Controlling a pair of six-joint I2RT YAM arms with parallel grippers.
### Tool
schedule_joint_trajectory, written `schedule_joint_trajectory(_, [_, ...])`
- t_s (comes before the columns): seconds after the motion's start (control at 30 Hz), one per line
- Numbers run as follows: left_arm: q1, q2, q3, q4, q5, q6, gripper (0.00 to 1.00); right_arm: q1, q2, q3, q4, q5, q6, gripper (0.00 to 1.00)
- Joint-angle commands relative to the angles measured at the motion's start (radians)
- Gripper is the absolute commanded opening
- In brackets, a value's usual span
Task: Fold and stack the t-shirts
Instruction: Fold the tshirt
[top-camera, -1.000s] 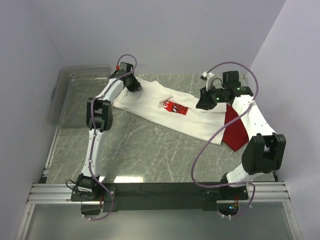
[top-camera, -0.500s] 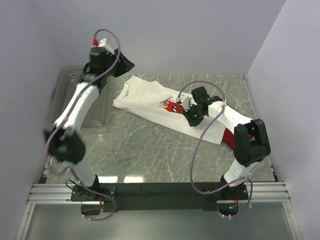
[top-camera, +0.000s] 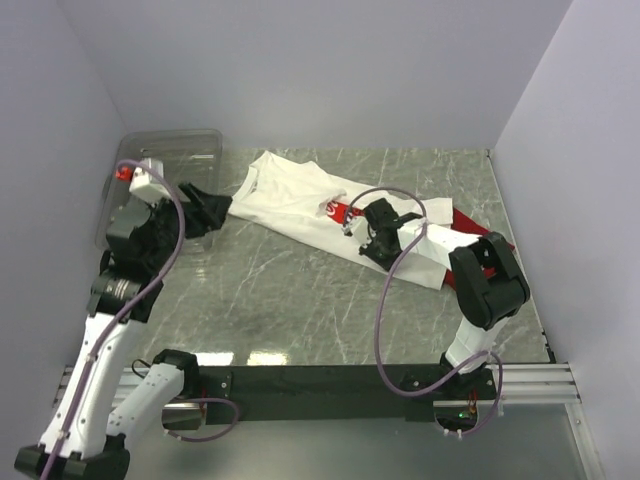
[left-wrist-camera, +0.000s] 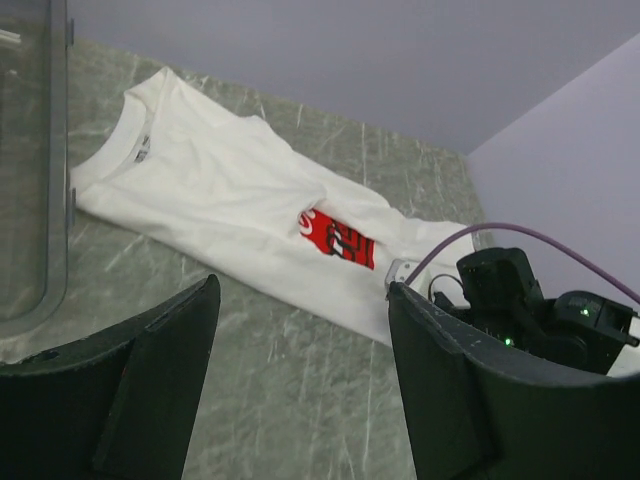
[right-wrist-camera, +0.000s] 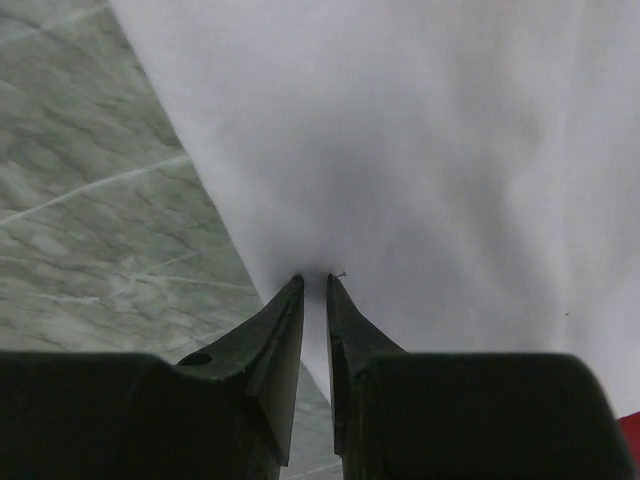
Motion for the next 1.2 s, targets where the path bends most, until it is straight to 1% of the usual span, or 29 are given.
schedule_joint_trajectory(0.0, [0.005,-0.088,-0.035,-0.075,-0.005,0.006,0.74,0.050,0.019,-0.023,0.026,0.037,0.015,0.22])
schedule_joint_trajectory(0.17, [0.005,-0.183,-0.093,-0.155,0.003,-0.006,0.74,0.115,0.035,-0.025,0.001,0.015,0.005,0.22])
schedule_joint_trajectory(0.3, [0.005,-0.249,-0.123,-0.189,0.008,-0.023,0.74,0.191,0.061,0.014,-0.073,-0.018,-0.006,0.21])
schedule_joint_trajectory(0.33, [0.005,-0.257,-0.126,-0.194,0.009,-0.028,0.74,0.237,0.071,0.034,-0.083,-0.051,-0.003,0.21])
schedule_joint_trajectory(0.57, [0.005,-0.296,-0.155,-0.212,0.028,-0.049,0.74,0.418,0.165,0.181,-0.181,-0.151,0.038,0.21])
schedule_joint_trajectory(0.63, [0.005,-0.300,-0.164,-0.214,0.043,-0.052,0.74,0.451,0.196,0.231,-0.204,-0.173,0.051,0.21])
schedule_joint_trajectory(0.8, [0.005,-0.311,-0.173,-0.223,0.057,-0.054,0.74,0.553,0.274,0.324,-0.264,-0.300,0.058,0.21])
schedule_joint_trajectory(0.9, [0.005,-0.319,-0.161,-0.238,0.054,-0.048,0.74,0.592,0.311,0.363,-0.290,-0.338,0.060,0.21])
schedule_joint_trajectory(1.0, [0.005,-0.326,-0.150,-0.252,0.055,-0.045,0.74,0.620,0.314,0.405,-0.321,-0.404,0.063,0.21])
schedule_joint_trajectory(1.07, [0.005,-0.331,-0.147,-0.254,0.066,-0.048,0.74,0.621,0.299,0.434,-0.338,-0.441,0.062,0.22])
schedule_joint_trajectory(1.17, [0.005,-0.348,-0.141,-0.252,0.069,-0.049,0.74,0.601,0.216,0.433,-0.345,-0.421,0.063,0.25])
